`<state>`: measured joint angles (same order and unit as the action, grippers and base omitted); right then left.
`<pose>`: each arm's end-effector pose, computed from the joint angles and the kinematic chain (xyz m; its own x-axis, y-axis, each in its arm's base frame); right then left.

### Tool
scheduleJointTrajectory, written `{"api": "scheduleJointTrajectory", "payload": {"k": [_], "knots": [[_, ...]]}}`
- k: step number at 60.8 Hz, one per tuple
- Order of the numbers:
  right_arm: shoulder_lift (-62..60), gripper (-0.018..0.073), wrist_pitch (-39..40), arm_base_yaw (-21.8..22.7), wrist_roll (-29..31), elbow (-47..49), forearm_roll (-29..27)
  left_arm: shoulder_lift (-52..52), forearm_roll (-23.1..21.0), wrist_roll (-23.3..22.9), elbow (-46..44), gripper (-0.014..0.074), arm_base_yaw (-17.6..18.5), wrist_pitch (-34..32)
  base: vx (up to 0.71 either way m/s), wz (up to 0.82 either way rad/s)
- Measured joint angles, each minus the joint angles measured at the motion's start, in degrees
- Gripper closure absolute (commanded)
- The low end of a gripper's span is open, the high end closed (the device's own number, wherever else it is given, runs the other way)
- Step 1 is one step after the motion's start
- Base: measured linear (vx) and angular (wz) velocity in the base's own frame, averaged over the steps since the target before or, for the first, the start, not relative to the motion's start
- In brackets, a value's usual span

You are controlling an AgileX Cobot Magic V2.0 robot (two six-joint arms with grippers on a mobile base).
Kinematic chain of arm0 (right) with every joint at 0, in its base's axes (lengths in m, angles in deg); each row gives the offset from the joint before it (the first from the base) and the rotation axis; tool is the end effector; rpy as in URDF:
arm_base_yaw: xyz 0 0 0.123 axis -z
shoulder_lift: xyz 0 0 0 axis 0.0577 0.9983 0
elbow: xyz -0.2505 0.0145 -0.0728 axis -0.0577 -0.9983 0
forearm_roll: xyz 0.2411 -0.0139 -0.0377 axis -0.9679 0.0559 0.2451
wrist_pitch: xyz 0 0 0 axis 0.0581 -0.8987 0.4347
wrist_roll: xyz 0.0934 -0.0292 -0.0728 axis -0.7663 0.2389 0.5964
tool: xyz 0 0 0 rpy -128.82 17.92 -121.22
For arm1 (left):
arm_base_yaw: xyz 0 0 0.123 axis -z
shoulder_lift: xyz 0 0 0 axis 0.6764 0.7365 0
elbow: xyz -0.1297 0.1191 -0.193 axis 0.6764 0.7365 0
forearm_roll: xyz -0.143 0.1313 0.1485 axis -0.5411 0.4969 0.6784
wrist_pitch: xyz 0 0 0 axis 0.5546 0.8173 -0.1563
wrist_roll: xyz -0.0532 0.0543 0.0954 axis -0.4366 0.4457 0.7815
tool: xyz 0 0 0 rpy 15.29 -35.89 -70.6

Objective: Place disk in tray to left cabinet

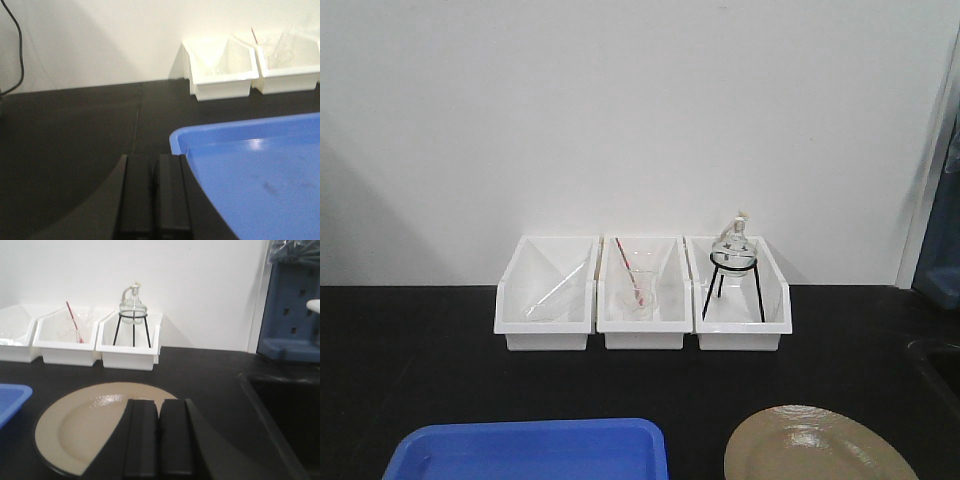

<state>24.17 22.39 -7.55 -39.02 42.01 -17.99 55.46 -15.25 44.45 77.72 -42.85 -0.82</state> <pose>0.1045 0.0067 0.1982 0.0118 -0.0741 -0.9972 -0.0647 0.9951 -0.0747 0.1040 -0.0004 0.1900 -0.0687 0.1211 -0.9903 0.0107 0.9926 0.1207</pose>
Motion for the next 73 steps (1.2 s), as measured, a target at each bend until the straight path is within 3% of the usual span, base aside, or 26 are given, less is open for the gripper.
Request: {"api": "scheduleJointTrajectory", "payload": {"k": [10,29,43,48,57,66,73], "knots": [[0.0,0.0563,3.29,0.0,0.0,0.0,0.0,0.0,0.0,0.0,0.0,0.0603,0.0,-5.56,0.0,0.0],[0.0,0.0555,3.73,0.0,-1.78,0.0,-2.13,0.0,0.0,-1.16,0.0,0.0603,0.0,-12.45,0.0,0.0],[0.0,0.0548,3.62,0.0,-1.85,1.95,-2.62,0.0,0.0,-1.54,0.0,0.0603,0.0,-21.15,0.0,0.0],[0.0,0.0547,3.29,0.0,-1.8,4.64,-2.65,0.0,-0.05,-3.73,0.0,0.0603,0.0,-23.57,0.0,0.0],[1.55,0.054,1.15,0.0,-1.8,10.92,-2.65,0.0,-0.1,-7.25,-4.69,0.0603,0.0,-18.47,0.0,0.0],[7.99,0.0524,-0.7,0.0,-1.8,17.44,-2.65,0.4,-0.1,-7.52,-15.25,0.0603,0.0,-10.39,0.0,0.0],[14.4,0.0491,-1.45,0.0,-1.8,21.89,-2.65,4.02,-0.1,-7.52,-22.25,0.0596,0.0,-8.1,0.0,0.0]]}}
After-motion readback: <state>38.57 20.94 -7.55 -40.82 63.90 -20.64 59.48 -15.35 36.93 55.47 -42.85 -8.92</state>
